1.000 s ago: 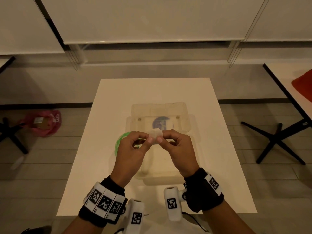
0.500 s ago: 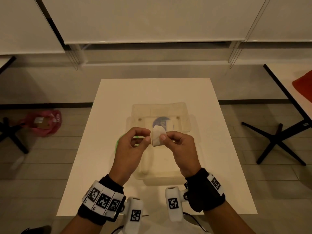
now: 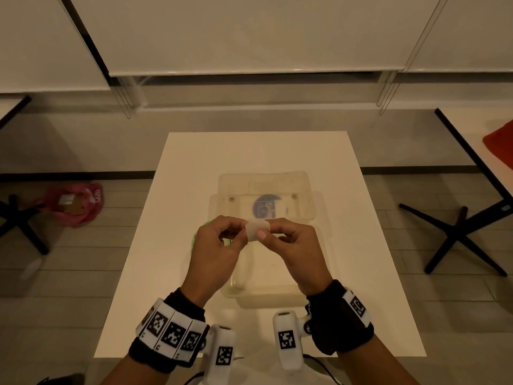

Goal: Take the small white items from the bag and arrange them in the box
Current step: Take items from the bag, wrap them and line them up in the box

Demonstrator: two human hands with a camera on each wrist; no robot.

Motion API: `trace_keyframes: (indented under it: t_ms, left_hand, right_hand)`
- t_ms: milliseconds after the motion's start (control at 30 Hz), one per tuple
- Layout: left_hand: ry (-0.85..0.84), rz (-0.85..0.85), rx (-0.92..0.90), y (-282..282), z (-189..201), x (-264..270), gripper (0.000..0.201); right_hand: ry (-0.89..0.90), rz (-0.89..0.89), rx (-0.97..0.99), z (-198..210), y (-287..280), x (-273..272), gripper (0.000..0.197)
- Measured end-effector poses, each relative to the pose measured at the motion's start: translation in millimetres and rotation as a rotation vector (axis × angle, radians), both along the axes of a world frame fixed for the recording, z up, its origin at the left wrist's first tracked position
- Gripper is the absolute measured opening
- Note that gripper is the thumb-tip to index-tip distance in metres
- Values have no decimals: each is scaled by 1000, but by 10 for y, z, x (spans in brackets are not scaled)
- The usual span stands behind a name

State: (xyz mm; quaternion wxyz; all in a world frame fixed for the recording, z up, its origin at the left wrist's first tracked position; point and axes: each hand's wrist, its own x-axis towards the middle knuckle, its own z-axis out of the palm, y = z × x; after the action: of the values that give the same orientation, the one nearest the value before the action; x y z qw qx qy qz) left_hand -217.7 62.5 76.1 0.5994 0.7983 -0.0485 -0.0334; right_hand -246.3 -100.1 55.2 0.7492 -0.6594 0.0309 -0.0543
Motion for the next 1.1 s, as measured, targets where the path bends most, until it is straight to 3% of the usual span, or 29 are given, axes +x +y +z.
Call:
trace_keyframes:
  t_ms: [133, 367, 467, 600, 833, 1100]
  left_hand:
    - [6, 19, 6, -11, -13, 8, 2]
    - [10, -42, 69, -2, -15, -6, 2]
    - [24, -18, 35, 6, -2, 5, 14]
    - [68, -3, -100, 7, 102, 32, 10]
    - [41, -22, -38, -24, 130, 52, 3]
    - [46, -2, -26, -26, 166, 40, 8]
  right_hand:
    - [-21, -35, -45, -31, 13, 8, 11]
    - [12, -128, 53, 6, 26, 5, 13]
    - [37, -137, 29, -5, 15, 14, 13]
    - [41, -106, -2, -20, 0, 25, 12]
    - [-61, -19, -62, -9, 5, -7, 10]
    - [-47, 4, -153, -4, -4, -18, 18]
